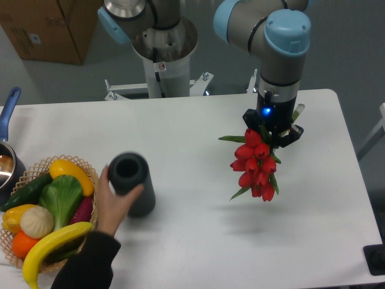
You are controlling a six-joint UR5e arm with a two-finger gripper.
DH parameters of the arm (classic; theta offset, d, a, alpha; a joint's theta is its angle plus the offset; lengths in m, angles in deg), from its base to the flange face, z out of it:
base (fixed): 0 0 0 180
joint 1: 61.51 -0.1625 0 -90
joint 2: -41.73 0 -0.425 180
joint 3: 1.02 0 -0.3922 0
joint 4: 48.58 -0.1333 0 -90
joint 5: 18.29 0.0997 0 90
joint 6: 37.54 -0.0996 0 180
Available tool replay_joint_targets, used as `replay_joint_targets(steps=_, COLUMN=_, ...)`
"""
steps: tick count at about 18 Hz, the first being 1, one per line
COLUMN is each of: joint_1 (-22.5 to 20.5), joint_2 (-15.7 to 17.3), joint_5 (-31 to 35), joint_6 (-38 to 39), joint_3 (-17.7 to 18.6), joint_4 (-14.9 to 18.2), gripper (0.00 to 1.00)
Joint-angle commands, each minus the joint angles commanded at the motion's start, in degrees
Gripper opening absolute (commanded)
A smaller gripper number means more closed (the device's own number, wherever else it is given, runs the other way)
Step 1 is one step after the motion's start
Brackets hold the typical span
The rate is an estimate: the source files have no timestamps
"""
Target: Place the flowers on the table
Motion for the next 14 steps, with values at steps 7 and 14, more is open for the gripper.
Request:
replay_joint_targets(steps=7, joint_1=1.85, joint_2=-2.46, joint_5=0.27, joint_6=4.65, joint_3=3.25, joint_4=-1.57, gripper=0.03)
replay_joint_targets(steps=14, joint_1=3.52, joint_2=-5.19, joint_5=0.19, joint_6=6.24, joint_3=5.63, joint_4=-5.10, gripper=1.00)
